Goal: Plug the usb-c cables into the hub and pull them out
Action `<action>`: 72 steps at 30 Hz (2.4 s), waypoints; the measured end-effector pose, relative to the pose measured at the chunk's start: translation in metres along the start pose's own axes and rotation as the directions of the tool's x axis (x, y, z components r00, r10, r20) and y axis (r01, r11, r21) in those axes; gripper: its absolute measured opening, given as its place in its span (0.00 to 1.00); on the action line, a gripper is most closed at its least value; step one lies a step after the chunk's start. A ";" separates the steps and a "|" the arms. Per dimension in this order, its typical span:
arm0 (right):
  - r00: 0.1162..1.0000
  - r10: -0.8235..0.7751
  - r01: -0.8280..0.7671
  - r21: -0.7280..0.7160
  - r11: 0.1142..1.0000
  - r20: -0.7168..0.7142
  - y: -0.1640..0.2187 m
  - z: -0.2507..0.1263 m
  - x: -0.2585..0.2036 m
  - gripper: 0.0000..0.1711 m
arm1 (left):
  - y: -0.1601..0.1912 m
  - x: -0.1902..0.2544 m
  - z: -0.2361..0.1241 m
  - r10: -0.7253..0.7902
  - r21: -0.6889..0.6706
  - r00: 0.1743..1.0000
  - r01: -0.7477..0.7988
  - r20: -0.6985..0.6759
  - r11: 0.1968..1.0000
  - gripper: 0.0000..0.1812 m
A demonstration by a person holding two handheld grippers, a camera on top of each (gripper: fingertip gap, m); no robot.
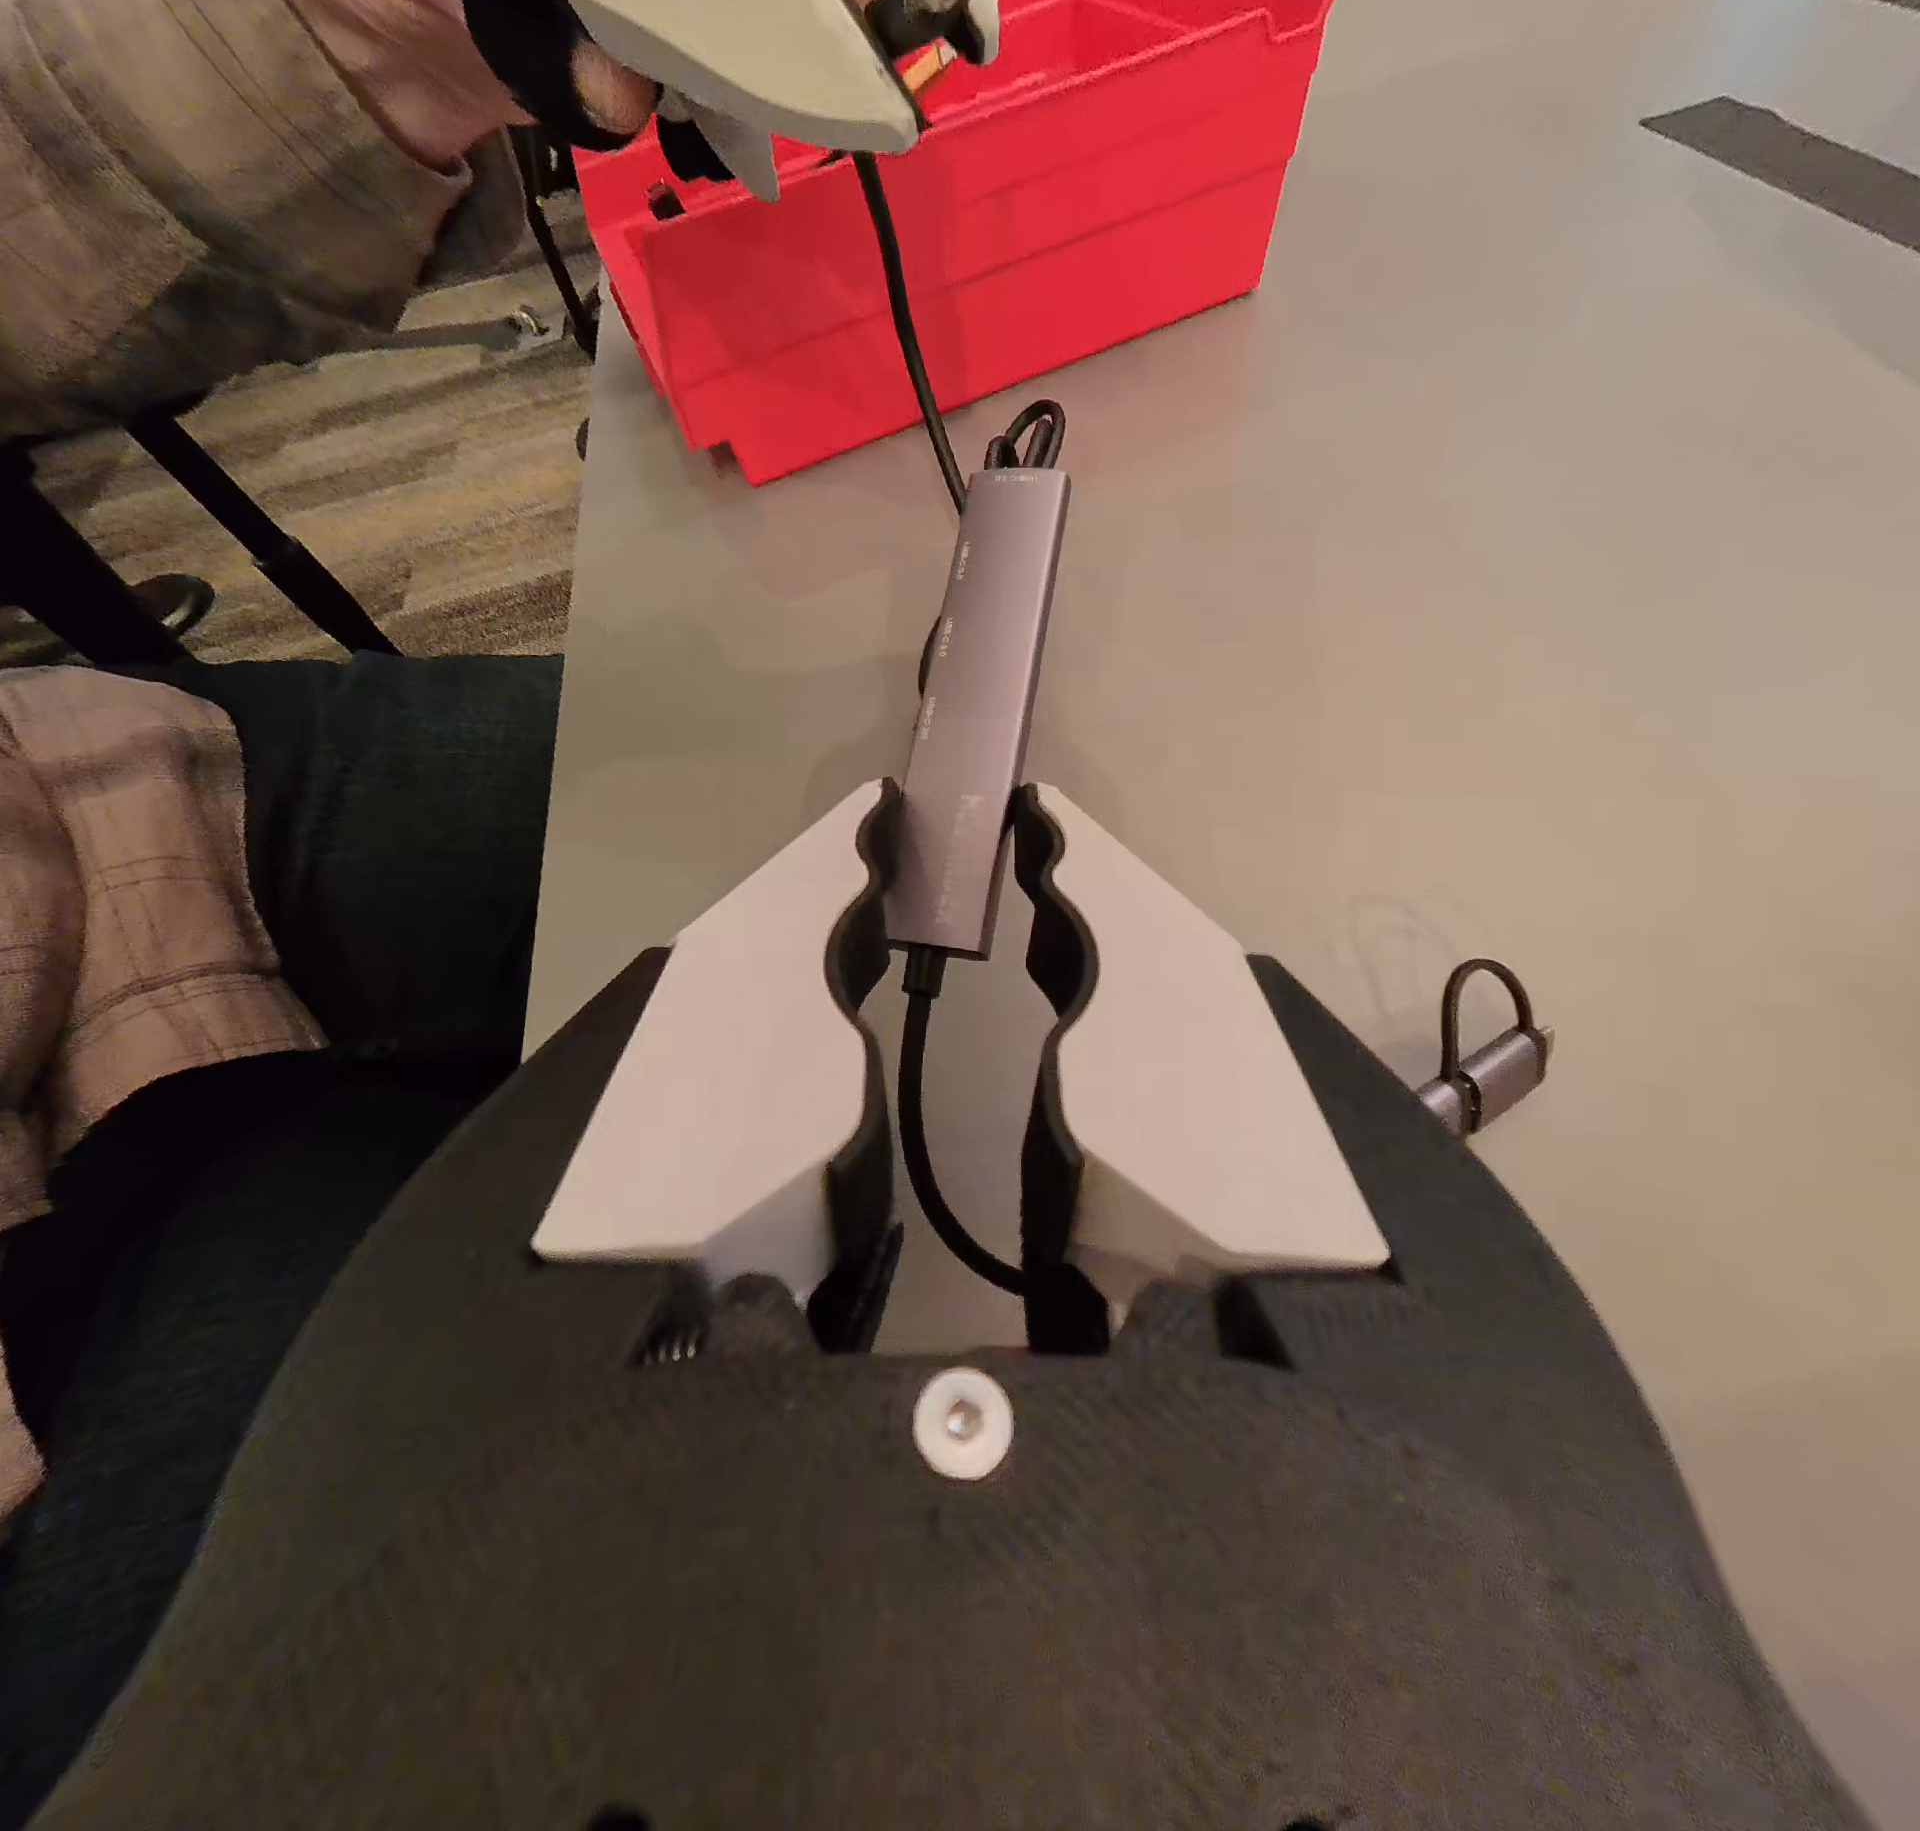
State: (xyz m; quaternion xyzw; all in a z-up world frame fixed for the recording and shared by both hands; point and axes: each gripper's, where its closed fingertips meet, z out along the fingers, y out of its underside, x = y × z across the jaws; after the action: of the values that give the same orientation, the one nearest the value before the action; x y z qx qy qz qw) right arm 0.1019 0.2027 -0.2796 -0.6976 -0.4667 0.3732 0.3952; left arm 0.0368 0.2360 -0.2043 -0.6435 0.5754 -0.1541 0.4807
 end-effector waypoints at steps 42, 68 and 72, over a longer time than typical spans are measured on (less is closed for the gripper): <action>0.990 -0.116 0.119 -0.031 0.992 0.076 -0.020 -0.025 -0.009 0.11 | 0.012 0.026 -0.001 0.182 -0.125 0.975 -0.197 -0.125 0.972 0.07; 0.985 -0.160 0.164 -0.054 0.985 0.070 -0.019 -0.023 -0.010 0.11 | 0.014 0.031 0.006 0.185 -0.126 0.973 -0.203 -0.140 0.971 0.07; 0.985 -0.160 0.164 -0.048 0.985 0.070 -0.019 -0.023 -0.010 0.11 | 0.014 0.030 0.006 0.183 -0.127 0.973 -0.200 -0.139 0.971 0.07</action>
State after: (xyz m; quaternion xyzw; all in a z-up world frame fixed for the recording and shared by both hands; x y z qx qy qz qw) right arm 0.1123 0.1937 -0.2518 -0.6550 -0.5446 0.3501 0.3896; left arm 0.0414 0.2135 -0.2294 -0.6060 0.6735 -0.1065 0.4097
